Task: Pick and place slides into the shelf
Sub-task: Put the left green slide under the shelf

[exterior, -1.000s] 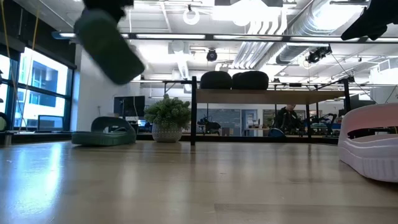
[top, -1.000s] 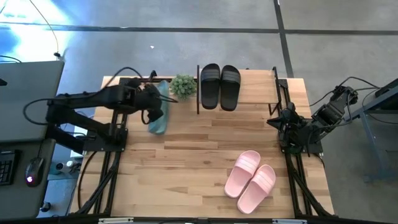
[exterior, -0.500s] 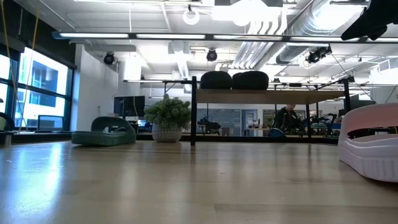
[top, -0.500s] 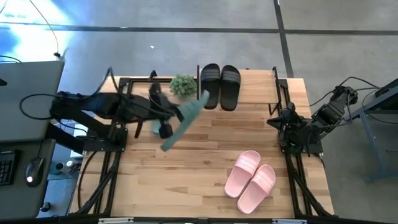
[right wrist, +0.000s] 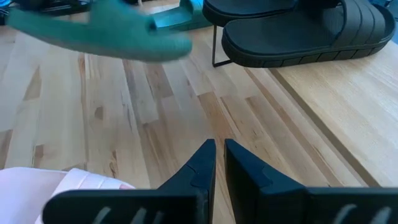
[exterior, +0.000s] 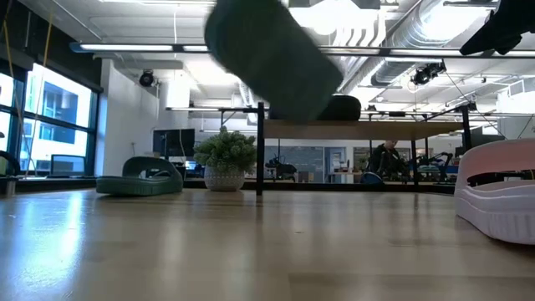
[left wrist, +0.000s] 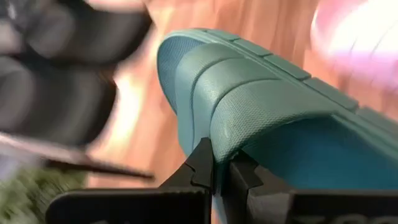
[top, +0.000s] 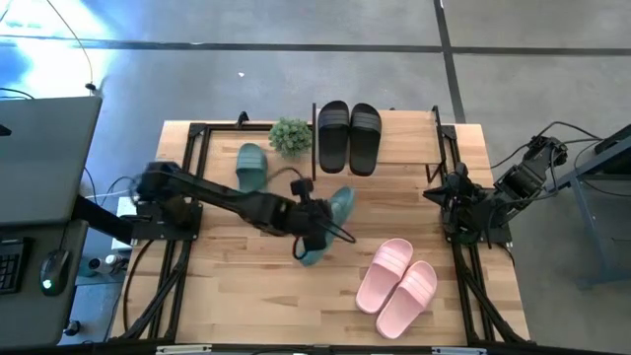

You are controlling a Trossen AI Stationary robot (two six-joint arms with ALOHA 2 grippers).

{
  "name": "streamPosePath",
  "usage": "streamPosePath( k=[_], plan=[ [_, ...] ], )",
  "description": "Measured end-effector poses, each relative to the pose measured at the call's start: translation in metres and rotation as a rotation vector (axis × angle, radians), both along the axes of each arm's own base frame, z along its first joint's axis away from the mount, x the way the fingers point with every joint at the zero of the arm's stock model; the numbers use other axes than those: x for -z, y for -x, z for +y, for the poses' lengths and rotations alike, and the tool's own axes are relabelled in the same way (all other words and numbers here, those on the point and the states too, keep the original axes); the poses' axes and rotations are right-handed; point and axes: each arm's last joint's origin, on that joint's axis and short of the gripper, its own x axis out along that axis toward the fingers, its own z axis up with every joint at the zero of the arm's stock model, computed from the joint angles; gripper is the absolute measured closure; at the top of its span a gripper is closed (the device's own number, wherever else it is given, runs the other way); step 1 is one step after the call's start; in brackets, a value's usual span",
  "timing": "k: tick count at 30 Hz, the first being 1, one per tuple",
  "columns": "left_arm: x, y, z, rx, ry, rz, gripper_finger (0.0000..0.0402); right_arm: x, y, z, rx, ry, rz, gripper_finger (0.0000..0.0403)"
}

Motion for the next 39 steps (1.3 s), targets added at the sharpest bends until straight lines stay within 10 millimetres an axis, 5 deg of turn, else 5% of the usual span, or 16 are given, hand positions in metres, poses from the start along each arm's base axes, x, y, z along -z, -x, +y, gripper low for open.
streamPosePath(
  k=[4,8,18,39],
  plan=[
    [0.039,-0.015,-0.001,-0.057,-0.029,0.108,0.0401,0.000,0.000,0.000,0.000,0.003,0.003,0.0379],
    [0.058,-0.031,0.000,-0.114,-0.165,0.200,0.0401,0.000,0.000,0.000,0.000,0.002,0.002,0.0379],
    [0.070,-0.079,0.013,-0.019,-0.368,0.486,0.0401,0.000,0.000,0.000,0.001,0.002,0.002,0.0379],
    [0.086,-0.089,0.084,-0.066,-0.375,0.611,0.0401,0.000,0.000,0.000,0.001,0.002,0.002,0.0379]
  ],
)
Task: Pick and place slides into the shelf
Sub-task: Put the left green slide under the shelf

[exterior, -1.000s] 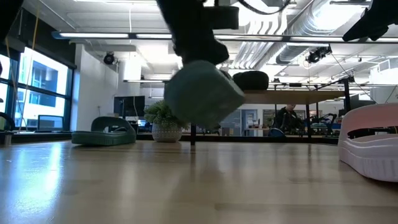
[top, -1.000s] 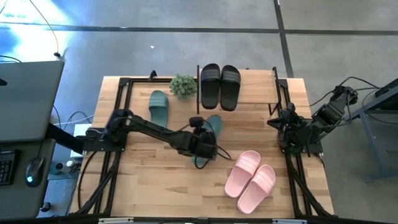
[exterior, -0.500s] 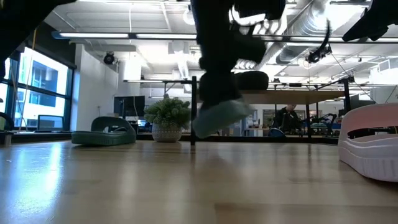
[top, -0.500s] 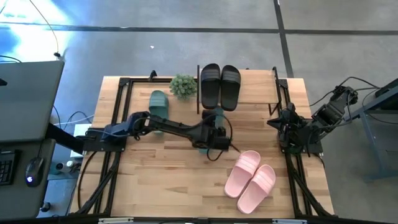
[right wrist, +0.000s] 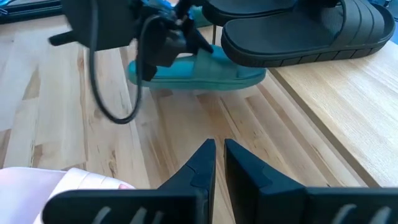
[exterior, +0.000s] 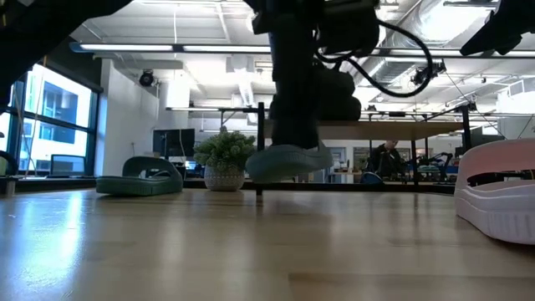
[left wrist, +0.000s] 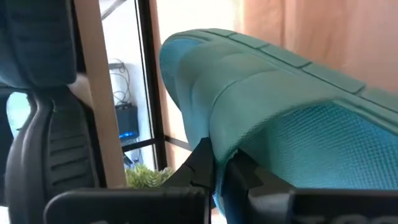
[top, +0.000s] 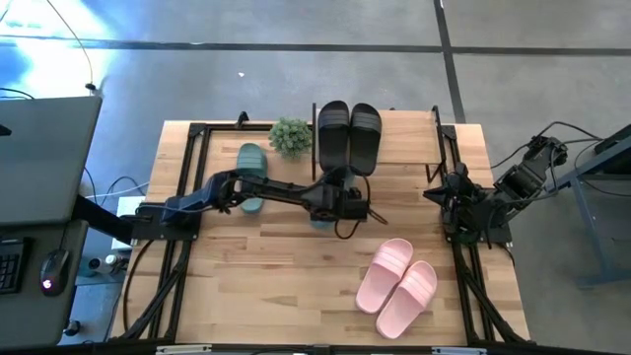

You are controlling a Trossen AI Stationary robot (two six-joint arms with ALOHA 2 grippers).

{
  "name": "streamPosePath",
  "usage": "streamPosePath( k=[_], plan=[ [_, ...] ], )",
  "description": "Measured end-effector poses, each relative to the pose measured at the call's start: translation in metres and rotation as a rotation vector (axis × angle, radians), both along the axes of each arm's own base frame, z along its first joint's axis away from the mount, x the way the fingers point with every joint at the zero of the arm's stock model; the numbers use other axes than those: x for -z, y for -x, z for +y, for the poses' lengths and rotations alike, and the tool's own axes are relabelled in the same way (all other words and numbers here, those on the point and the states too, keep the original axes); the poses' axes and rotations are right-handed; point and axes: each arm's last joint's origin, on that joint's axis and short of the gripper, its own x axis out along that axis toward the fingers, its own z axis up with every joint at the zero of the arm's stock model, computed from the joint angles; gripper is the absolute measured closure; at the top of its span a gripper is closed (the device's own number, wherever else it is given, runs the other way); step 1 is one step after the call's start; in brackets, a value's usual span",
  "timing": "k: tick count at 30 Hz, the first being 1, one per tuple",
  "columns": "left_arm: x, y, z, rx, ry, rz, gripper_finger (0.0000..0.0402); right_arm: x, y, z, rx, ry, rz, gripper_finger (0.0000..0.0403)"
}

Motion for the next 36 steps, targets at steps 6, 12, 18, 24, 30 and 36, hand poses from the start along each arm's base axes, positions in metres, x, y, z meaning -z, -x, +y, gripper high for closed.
streamPosePath(
  k=[6,12,18,24,30,36],
  plan=[
    [0.000,0.001,0.015,-0.020,0.005,0.000,0.0401,0.000,0.000,0.000,0.000,0.000,0.000,0.0379],
    [0.012,-0.003,0.020,-0.007,0.009,0.028,0.0401,0.000,0.000,0.000,0.000,0.000,0.000,0.0379],
    [0.026,-0.006,0.021,0.004,-0.038,0.074,0.0401,0.000,0.000,0.000,0.000,0.000,0.000,0.0379],
    [0.036,-0.006,0.022,0.017,-0.061,0.135,0.0401,0.000,0.000,0.000,0.000,0.000,0.000,0.0379],
    [0.034,-0.008,0.019,0.003,-0.106,0.114,0.0400,0.000,0.000,0.000,0.000,0.000,0.000,0.0379],
    [0.036,-0.008,0.018,0.021,-0.049,0.112,0.0365,0.000,0.000,0.000,0.000,0.000,0.000,0.0379]
  ],
)
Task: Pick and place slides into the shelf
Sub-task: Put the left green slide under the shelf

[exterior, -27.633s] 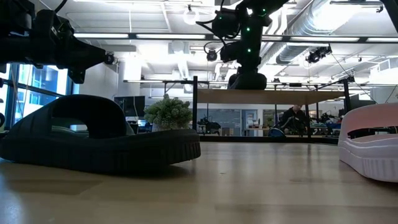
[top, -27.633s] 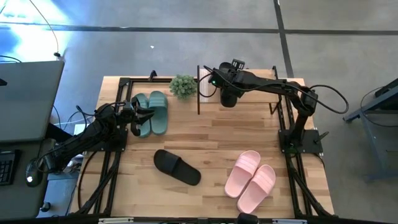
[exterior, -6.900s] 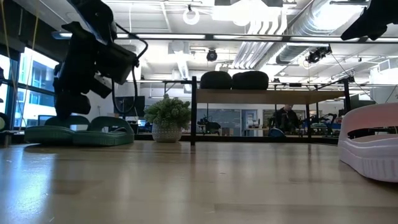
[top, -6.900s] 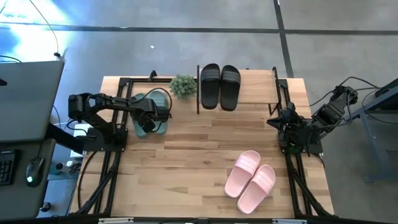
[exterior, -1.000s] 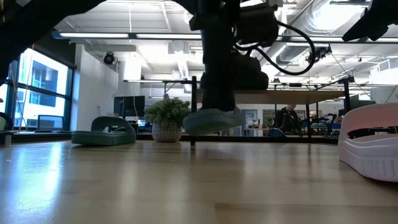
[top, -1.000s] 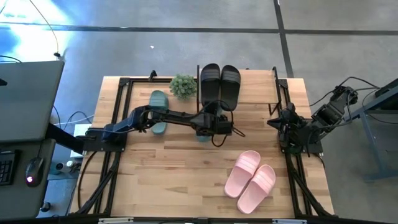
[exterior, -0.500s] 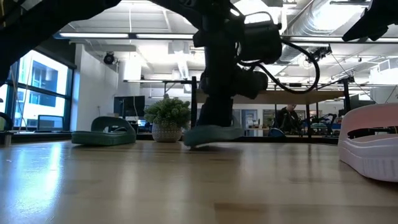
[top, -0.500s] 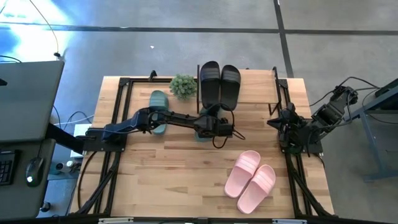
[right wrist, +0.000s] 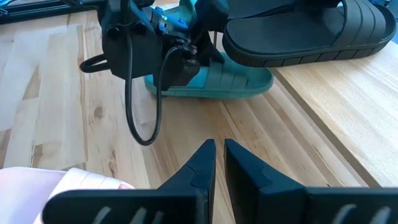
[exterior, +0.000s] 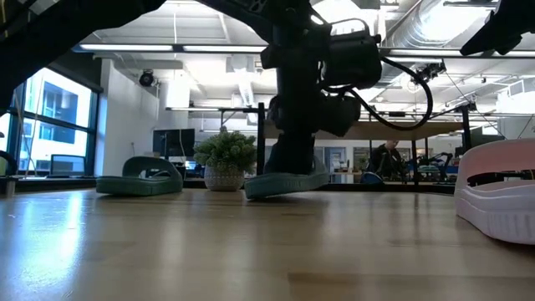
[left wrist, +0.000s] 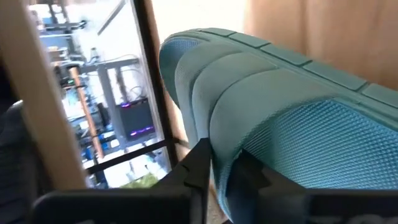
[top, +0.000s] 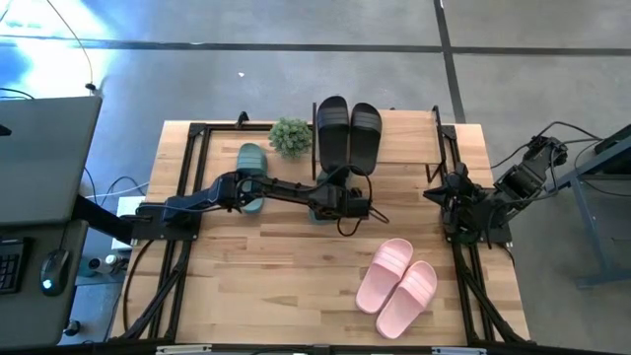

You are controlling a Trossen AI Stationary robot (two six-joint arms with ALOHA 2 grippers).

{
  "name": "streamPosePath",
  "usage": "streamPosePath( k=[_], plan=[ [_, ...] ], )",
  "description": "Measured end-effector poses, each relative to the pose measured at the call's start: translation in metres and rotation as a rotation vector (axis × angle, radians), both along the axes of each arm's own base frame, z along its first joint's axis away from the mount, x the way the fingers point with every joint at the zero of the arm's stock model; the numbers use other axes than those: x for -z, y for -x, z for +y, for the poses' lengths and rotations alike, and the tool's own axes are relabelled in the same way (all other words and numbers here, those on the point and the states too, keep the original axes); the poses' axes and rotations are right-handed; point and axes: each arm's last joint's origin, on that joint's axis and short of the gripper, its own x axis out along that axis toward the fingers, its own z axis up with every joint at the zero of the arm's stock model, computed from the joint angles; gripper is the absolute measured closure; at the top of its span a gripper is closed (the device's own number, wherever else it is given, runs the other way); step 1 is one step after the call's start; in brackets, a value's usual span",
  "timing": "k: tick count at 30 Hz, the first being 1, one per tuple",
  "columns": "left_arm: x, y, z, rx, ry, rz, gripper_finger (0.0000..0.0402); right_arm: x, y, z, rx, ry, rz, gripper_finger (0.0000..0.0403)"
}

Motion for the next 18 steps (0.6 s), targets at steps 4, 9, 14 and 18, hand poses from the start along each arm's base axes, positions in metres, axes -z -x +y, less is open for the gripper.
streamPosePath(
  k=[4,9,14,18],
  plan=[
    [0.001,0.000,-0.001,0.002,0.025,-0.007,0.0329,0.000,0.000,0.000,0.000,0.000,0.000,0.0379],
    [0.001,0.000,-0.001,0.003,0.024,-0.007,0.0283,0.000,0.000,0.000,0.000,0.000,0.000,0.0379],
    [0.000,-0.001,-0.007,0.016,0.023,-0.006,0.0250,0.000,0.000,0.000,0.000,0.000,0.000,0.0379],
    [-0.008,-0.001,-0.018,0.037,0.020,-0.023,0.0235,0.000,0.000,0.000,0.000,0.000,0.000,0.0379]
  ],
)
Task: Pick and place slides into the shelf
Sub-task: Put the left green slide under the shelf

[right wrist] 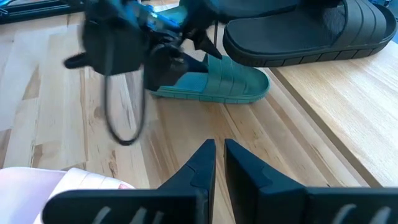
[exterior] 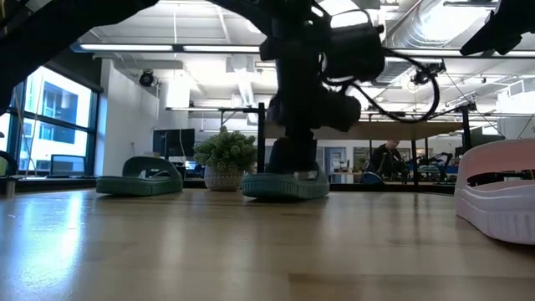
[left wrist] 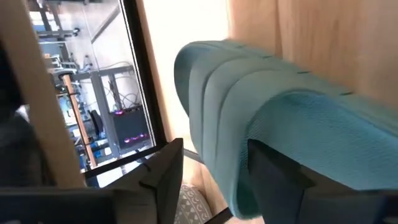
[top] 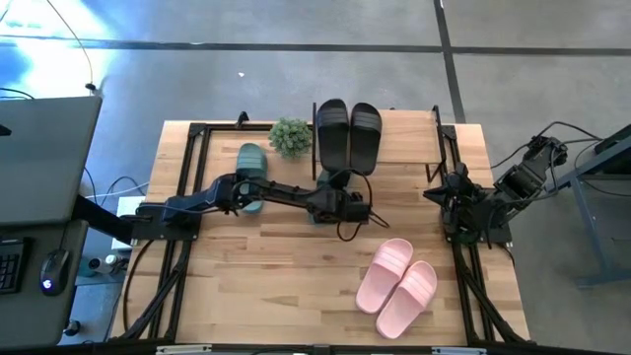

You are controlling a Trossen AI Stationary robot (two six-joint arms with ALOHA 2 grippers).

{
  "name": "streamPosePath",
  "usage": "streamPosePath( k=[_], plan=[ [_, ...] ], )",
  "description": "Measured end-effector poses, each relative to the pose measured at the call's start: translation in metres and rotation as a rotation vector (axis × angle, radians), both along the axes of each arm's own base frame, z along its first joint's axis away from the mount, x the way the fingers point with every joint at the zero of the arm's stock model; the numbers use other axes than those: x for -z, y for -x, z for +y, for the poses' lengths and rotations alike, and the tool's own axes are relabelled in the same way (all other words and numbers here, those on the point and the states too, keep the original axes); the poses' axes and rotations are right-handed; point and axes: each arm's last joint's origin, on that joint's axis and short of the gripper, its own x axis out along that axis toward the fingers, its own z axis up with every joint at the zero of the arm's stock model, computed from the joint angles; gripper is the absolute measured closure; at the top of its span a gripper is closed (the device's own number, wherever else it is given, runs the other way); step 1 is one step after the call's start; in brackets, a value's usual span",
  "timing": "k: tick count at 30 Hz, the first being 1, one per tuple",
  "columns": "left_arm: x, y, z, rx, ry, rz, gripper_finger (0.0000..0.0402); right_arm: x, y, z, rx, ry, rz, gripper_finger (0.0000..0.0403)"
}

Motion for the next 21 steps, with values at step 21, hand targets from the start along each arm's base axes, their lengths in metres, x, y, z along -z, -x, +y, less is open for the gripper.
streamPosePath(
  k=[21],
  plan=[
    [-0.072,0.028,-0.060,-0.137,0.784,0.083,0.0225,0.001,0.000,0.001,-0.021,-0.021,0.018,0.0379]
  ],
)
